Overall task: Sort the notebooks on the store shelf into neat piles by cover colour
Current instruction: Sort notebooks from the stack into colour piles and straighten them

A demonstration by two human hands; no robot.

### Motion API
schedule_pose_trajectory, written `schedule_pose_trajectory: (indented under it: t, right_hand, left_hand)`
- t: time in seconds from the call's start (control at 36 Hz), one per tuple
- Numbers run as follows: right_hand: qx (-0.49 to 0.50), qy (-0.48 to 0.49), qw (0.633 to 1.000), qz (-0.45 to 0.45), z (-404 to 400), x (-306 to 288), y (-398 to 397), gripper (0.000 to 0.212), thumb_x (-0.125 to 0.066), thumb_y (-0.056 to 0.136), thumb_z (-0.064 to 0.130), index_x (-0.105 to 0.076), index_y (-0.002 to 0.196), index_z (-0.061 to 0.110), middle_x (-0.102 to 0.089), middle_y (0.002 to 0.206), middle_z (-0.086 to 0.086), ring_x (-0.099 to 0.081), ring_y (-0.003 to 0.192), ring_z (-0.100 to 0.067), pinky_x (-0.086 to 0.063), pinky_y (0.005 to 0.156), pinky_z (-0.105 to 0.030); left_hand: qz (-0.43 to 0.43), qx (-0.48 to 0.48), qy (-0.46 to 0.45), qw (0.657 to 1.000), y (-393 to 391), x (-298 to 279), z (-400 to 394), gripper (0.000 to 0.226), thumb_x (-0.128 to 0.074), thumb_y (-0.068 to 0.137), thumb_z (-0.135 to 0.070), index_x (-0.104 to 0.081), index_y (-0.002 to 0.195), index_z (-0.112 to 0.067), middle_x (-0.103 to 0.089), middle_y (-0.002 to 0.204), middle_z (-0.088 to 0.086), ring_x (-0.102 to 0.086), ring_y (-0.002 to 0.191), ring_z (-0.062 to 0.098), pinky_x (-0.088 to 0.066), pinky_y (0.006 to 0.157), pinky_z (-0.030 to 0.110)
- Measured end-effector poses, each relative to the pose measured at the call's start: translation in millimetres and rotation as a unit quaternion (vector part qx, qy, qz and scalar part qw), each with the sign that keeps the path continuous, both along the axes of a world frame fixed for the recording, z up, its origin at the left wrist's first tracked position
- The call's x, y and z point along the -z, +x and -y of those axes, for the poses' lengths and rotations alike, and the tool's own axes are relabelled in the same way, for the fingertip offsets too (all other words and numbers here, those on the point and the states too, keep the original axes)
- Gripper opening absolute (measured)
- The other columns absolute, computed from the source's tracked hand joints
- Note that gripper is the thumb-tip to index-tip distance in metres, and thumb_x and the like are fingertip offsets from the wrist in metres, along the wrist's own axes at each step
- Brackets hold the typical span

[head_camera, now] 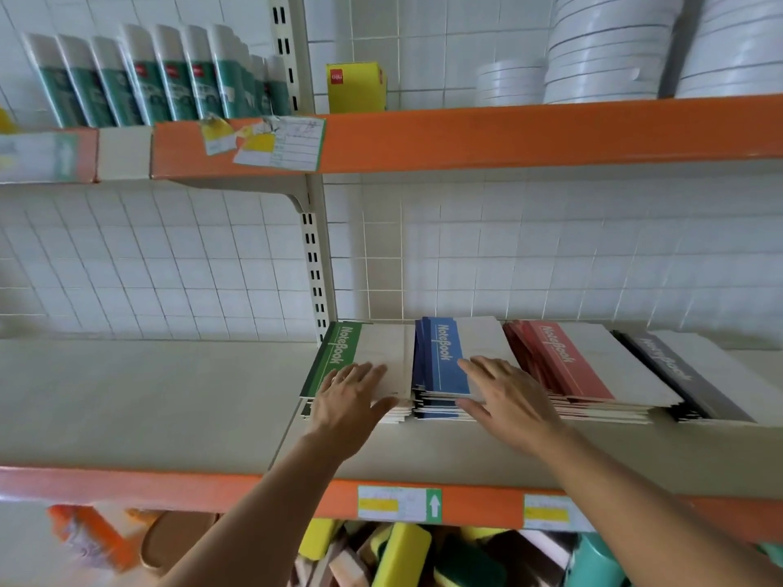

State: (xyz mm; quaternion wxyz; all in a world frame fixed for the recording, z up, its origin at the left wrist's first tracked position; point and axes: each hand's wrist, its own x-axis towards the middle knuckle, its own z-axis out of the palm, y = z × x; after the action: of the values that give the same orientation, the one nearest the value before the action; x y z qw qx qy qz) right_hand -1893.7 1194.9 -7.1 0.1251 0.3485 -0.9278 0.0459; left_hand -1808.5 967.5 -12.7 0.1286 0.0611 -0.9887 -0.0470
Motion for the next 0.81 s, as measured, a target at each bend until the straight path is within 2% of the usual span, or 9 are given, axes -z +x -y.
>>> schedule_pose_trajectory:
  t: [0.11, 0.17, 0.22, 0.33, 0.42, 0.56, 0.67, 0.81]
  right_hand:
    - [0.018, -0.032, 0.999, -0.013, -14, 4, 10, 0.063, -0.032, 0.097, 0.054, -0.035, 0.146, 0.015, -0.047, 0.142, -0.004, -0.045, 0.129, -0.022, -0.037, 0.106, -0.034]
    - [0.033, -0.042, 0.998, -0.017, -25, 5, 13, 0.074, -0.018, 0.091, 0.061, -0.041, 0.143, 0.013, -0.052, 0.137, -0.006, -0.051, 0.124, -0.025, -0.042, 0.101, -0.037]
    - [0.048, -0.035, 0.998, -0.02, -39, 6, 16, 0.081, -0.009, 0.086, 0.062, -0.037, 0.146, 0.014, -0.048, 0.141, -0.006, -0.049, 0.127, -0.024, -0.041, 0.102, -0.036]
    - [0.073, -0.027, 0.997, -0.007, -75, 8, 32, 0.059, -0.032, 0.099, 0.048, -0.022, 0.151, 0.021, -0.033, 0.153, -0.002, -0.035, 0.137, -0.018, -0.029, 0.11, -0.03]
    - [0.09, -0.018, 0.996, -0.007, -106, 8, 44, 0.061, -0.04, 0.099, 0.043, -0.019, 0.152, 0.022, -0.032, 0.153, 0.0, -0.034, 0.137, -0.017, -0.024, 0.111, -0.027]
    - [0.129, -0.025, 0.991, -0.008, -165, 6, 61, 0.061, -0.044, 0.097, 0.041, -0.024, 0.151, 0.02, -0.034, 0.152, -0.002, -0.034, 0.138, -0.021, -0.024, 0.113, -0.031]
    - [0.153, -0.031, 0.988, -0.013, -221, 4, 79, 0.061, -0.043, 0.098, 0.041, -0.024, 0.151, 0.018, -0.037, 0.151, -0.005, -0.039, 0.134, -0.023, -0.028, 0.112, -0.032]
    - [0.185, -0.012, 0.983, 0.002, -299, 7, 105, 0.061, -0.034, 0.1, 0.044, -0.015, 0.153, 0.021, -0.026, 0.156, -0.001, -0.031, 0.139, -0.019, -0.025, 0.114, -0.031]
  left_hand:
    - [-0.02, 0.018, 0.016, 1.0, -3, -4, -17, 0.054, -0.029, 0.098, -0.053, -0.032, 0.147, -0.029, -0.033, 0.152, -0.005, -0.025, 0.141, 0.014, -0.017, 0.115, 0.032]
    - [-0.027, 0.037, 0.023, 0.999, -5, -7, -30, 0.052, -0.027, 0.1, -0.05, -0.034, 0.146, -0.027, -0.034, 0.152, -0.005, -0.026, 0.141, 0.014, -0.017, 0.115, 0.031]
    - [-0.03, 0.053, 0.029, 0.998, -6, -8, -45, 0.05, -0.028, 0.1, -0.048, -0.037, 0.145, -0.026, -0.037, 0.15, -0.005, -0.028, 0.14, 0.014, -0.018, 0.114, 0.031]
    - [-0.033, 0.076, 0.026, 0.996, -4, -5, -77, 0.046, -0.033, 0.1, -0.046, -0.045, 0.139, -0.024, -0.044, 0.145, -0.005, -0.034, 0.136, 0.015, -0.021, 0.11, 0.029]
    - [-0.034, 0.091, 0.02, 0.995, -2, -2, -104, 0.045, -0.033, 0.1, -0.048, -0.045, 0.138, -0.027, -0.046, 0.142, -0.008, -0.036, 0.134, 0.014, -0.023, 0.108, 0.027]
    - [-0.03, 0.127, 0.015, 0.991, -2, 1, -156, 0.045, -0.034, 0.099, -0.049, -0.047, 0.138, -0.03, -0.044, 0.145, -0.007, -0.035, 0.135, 0.014, -0.024, 0.109, 0.029]
    - [-0.052, 0.154, 0.024, 0.986, 1, -2, -211, 0.054, -0.029, 0.095, -0.054, -0.058, 0.128, -0.023, -0.055, 0.135, -0.002, -0.047, 0.127, 0.021, -0.031, 0.104, 0.032]
    - [-0.044, 0.166, 0.011, 0.985, 13, -4, -289, 0.044, -0.038, 0.099, -0.047, -0.05, 0.136, -0.028, -0.044, 0.145, -0.005, -0.036, 0.135, 0.017, -0.023, 0.108, 0.028]
